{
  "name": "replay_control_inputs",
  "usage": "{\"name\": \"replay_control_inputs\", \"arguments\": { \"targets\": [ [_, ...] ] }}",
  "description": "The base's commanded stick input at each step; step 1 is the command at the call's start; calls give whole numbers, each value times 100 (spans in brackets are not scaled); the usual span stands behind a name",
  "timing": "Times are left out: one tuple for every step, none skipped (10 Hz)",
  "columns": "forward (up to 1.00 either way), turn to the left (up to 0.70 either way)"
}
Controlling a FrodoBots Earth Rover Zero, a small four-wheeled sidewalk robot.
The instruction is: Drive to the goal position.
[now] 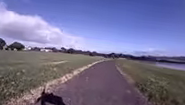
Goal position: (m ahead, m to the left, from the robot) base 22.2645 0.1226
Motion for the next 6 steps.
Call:
{"name": "replay_control_inputs", "arguments": {
  "targets": [
    [70,-14],
    [70,-14],
    [70,-14],
    [70,-14],
    [70,-14],
    [70,-14]
  ]
}}
